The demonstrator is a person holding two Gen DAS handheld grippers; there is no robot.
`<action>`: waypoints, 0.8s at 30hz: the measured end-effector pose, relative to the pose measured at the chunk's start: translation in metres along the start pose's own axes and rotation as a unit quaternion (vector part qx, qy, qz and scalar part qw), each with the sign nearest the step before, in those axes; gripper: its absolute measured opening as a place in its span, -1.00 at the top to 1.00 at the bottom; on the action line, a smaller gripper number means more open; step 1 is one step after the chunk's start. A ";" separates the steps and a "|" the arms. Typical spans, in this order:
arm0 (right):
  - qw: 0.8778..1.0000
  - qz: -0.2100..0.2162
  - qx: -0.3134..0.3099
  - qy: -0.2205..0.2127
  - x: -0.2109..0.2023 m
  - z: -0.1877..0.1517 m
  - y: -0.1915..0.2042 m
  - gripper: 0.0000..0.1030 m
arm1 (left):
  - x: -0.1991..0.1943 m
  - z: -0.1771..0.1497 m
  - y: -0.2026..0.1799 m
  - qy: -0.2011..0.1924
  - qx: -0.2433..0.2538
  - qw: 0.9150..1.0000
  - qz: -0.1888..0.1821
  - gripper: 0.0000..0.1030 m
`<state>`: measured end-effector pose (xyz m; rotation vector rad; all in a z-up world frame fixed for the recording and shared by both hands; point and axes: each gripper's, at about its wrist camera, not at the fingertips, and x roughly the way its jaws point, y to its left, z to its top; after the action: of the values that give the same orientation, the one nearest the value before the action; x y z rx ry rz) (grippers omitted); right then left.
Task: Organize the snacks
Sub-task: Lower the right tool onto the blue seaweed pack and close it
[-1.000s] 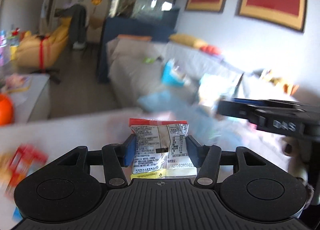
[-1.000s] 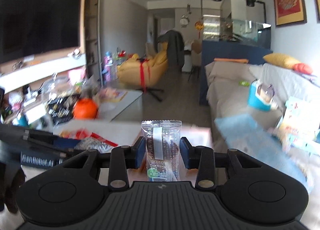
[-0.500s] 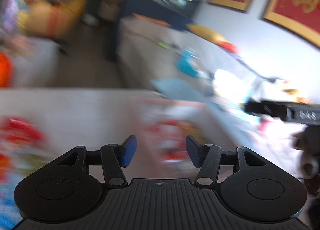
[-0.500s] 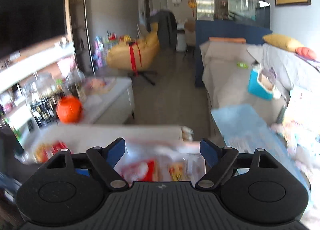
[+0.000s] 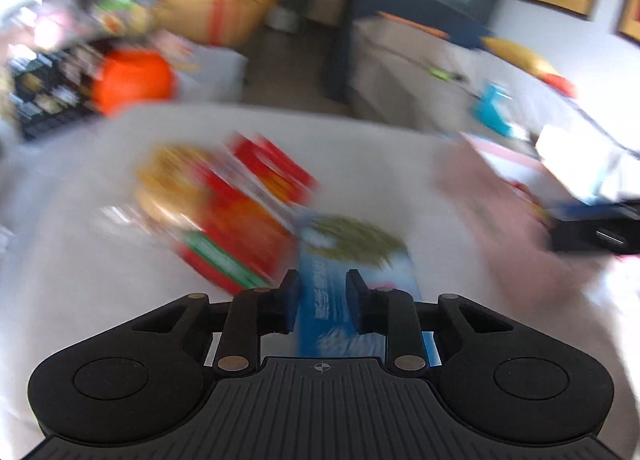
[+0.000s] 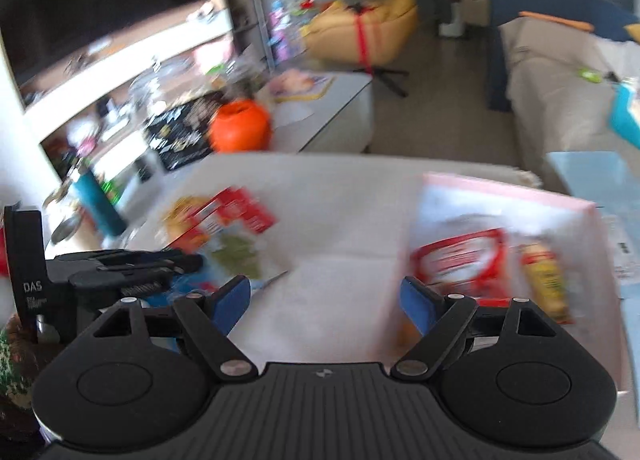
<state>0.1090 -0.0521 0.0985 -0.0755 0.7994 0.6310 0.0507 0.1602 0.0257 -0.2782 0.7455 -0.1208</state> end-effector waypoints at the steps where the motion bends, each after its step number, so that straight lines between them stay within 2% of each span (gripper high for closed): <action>1: 1.000 0.007 -0.002 0.005 0.005 0.000 0.007 -0.60 | -0.003 -0.006 -0.004 0.012 0.000 1.000 -0.027 0.45; 3: 1.000 0.016 0.000 0.019 0.018 0.002 0.019 -0.60 | -0.010 -0.019 -0.009 0.027 0.004 0.998 -0.061 0.44; 5: 0.999 0.012 0.012 0.037 0.037 0.004 0.028 -0.60 | -0.020 -0.023 -0.010 0.023 0.014 0.998 -0.060 0.44; 9: 0.998 -0.028 0.003 0.064 0.069 -0.002 0.044 -0.60 | -0.039 -0.023 0.012 -0.004 0.016 1.000 -0.001 0.44; 12: 0.996 -0.045 0.002 0.079 0.088 -0.010 0.045 -0.60 | -0.053 -0.020 0.034 -0.029 -0.028 0.999 0.036 0.44; 15: 0.993 -0.022 0.037 0.106 0.102 -0.013 0.035 -0.63 | -0.055 -0.017 0.050 -0.047 -0.065 0.996 0.047 0.44; 17: 0.994 -0.014 0.048 0.094 0.102 -0.016 0.035 -0.68 | -0.050 -0.015 0.051 -0.052 -0.067 0.995 0.055 0.44; 24: 0.997 -0.007 -0.035 0.074 0.085 -0.043 0.056 -0.66 | -0.028 0.001 0.031 -0.059 -0.033 0.995 0.076 0.43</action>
<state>0.0949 0.0237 0.0190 -0.1933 0.9199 0.6445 0.0310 0.1958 0.0354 -0.2881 0.6514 0.0636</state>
